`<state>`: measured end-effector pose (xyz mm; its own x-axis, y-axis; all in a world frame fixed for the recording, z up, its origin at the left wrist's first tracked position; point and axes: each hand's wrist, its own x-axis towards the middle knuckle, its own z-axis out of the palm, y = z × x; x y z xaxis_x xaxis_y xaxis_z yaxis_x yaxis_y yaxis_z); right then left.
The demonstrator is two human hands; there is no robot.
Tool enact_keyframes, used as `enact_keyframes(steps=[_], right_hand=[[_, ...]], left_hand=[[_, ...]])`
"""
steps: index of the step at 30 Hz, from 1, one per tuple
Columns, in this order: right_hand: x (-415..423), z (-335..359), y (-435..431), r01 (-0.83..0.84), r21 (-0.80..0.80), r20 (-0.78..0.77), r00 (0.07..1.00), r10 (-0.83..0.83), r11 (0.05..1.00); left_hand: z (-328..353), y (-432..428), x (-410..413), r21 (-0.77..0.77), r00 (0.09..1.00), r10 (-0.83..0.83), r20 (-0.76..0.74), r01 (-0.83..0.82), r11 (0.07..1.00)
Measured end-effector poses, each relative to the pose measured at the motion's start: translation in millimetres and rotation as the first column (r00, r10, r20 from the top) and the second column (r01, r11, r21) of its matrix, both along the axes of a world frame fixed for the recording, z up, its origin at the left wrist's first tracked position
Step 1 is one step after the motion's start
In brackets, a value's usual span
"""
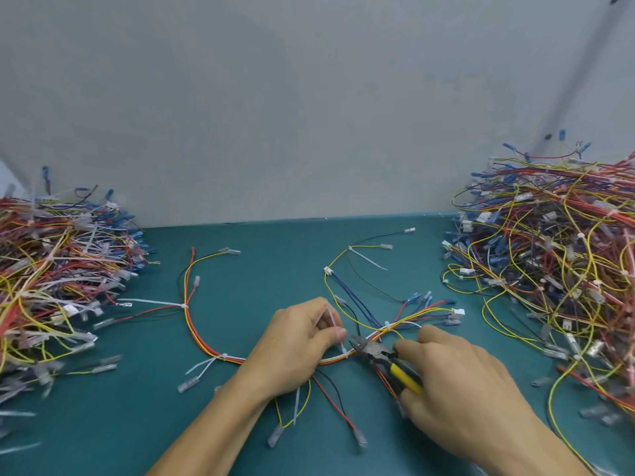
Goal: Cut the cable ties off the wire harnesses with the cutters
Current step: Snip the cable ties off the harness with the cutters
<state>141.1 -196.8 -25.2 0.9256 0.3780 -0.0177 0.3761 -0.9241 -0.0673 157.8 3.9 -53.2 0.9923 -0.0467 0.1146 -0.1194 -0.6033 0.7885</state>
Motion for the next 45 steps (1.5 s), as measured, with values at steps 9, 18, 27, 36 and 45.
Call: enact_keyframes(steps=[9, 18, 27, 36, 45], right_hand=[[-8.0, -0.7, 7.2, -0.028, -0.049, -0.025, 0.999, 0.027, 0.998], [-11.6, 1.1, 11.5, -0.011, -0.076, -0.019, 1.000, 0.010, 0.997], [-11.8, -4.1, 13.4, -0.027, -0.076, -0.062, 0.998, 0.022, 0.997], [-12.9, -8.6, 16.8, -0.014, -0.126, -0.062, 0.998, 0.006, 0.992], [-13.0, -5.7, 9.8, 0.009, -0.077, -0.023, 1.000, -0.011, 0.997]], left_hand=[[-0.9, -0.9, -2.2, -0.191, 1.000, -0.005, 0.004, 0.006, 0.982], [-4.9, -9.7, -5.3, -0.219, 0.999, 0.025, 0.028, -0.018, 0.976], [-9.5, -13.8, -5.9, -0.167, 0.990, 0.105, 0.094, -0.088, 0.982], [-10.3, -14.1, -4.7, -0.243, 0.994, 0.109, 0.030, -0.098, 0.965], [-7.8, -11.2, -2.8, -0.242, 0.996, 0.081, 0.021, -0.074, 0.967]])
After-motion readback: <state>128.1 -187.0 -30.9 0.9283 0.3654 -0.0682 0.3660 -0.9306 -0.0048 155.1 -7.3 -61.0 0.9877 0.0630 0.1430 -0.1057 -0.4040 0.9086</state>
